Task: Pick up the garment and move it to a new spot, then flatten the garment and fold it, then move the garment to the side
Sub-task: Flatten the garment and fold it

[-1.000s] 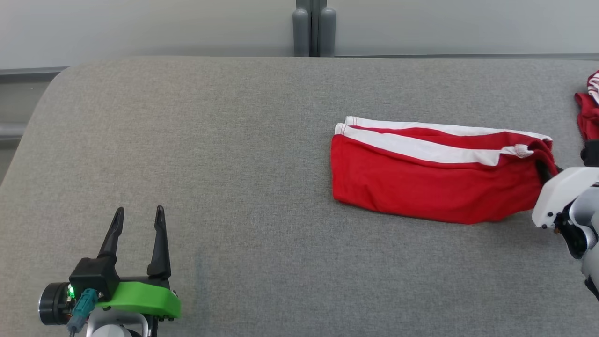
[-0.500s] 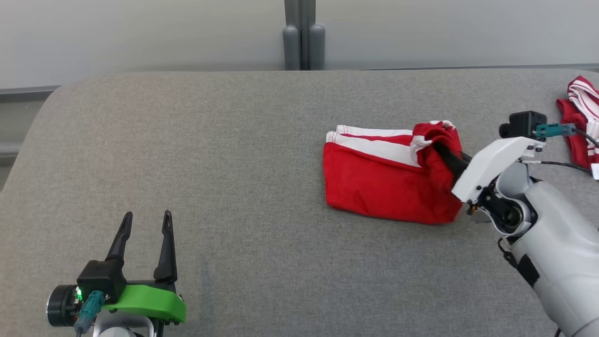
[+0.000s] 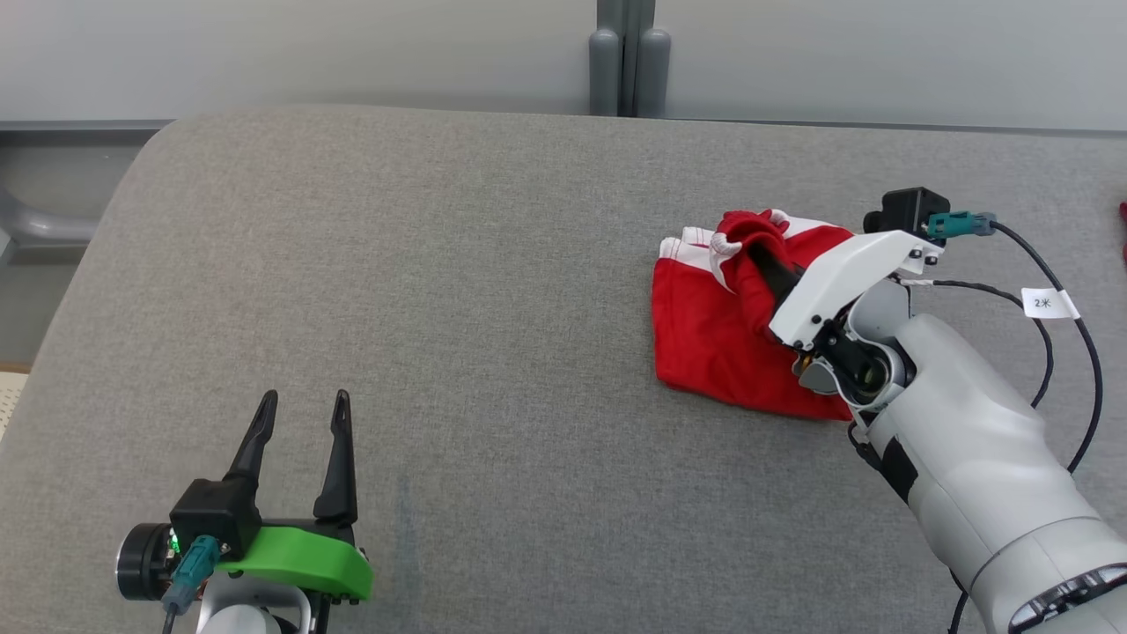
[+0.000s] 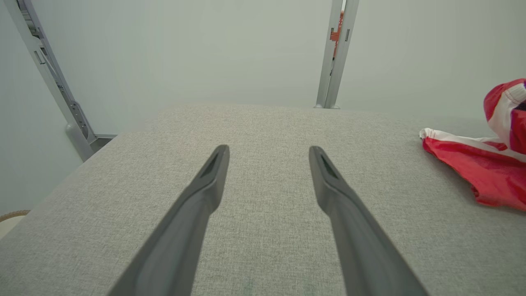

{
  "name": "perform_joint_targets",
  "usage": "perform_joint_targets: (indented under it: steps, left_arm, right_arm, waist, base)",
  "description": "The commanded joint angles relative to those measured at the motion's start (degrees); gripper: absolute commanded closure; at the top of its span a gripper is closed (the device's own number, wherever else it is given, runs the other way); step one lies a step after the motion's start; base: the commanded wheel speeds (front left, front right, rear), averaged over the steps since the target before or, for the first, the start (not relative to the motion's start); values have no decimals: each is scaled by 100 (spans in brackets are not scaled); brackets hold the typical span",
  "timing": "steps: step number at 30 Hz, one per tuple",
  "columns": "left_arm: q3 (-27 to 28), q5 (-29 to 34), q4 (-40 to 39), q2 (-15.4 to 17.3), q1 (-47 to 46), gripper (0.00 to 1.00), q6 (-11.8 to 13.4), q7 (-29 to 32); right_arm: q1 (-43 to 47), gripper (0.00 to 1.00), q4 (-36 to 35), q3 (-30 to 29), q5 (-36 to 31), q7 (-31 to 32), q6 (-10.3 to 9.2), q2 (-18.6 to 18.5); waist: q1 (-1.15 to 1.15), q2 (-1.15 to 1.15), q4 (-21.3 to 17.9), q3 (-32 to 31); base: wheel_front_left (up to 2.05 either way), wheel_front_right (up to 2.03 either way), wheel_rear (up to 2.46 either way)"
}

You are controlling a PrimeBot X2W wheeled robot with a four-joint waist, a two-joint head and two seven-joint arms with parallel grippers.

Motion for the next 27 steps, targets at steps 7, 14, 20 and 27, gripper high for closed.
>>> perform_joint_targets:
  steps: [7, 14, 20, 27]
  left_arm:
    - [-85, -112, 50, 8, -73, 0, 68, -14]
    - [57, -53, 44, 10, 73, 0, 97, -15]
    - [230, 35, -59, 10, 167, 0, 77, -14]
    - [405, 109, -186, 16, 264, 0, 69, -15]
  right_arm:
    - [-238, 0, 514, 292, -390, -318, -2, 98]
    - [125, 0, -223, 790, -562, -938, -2, -249]
    - [538, 0, -1059, 1026, -810, -1856, -2, -866]
    - [1282, 0, -2048, 610, -1471, -2236, -2, -1396]
  waist:
    - [0, 0, 123, 68]
    - [0, 0, -88, -90]
    - [0, 0, -402, -160]
    - [0, 0, -759, -226]
  base:
    - [0, 0, 0]
    - [0, 0, 0]
    - [0, 0, 0]
    - [0, 0, 0]
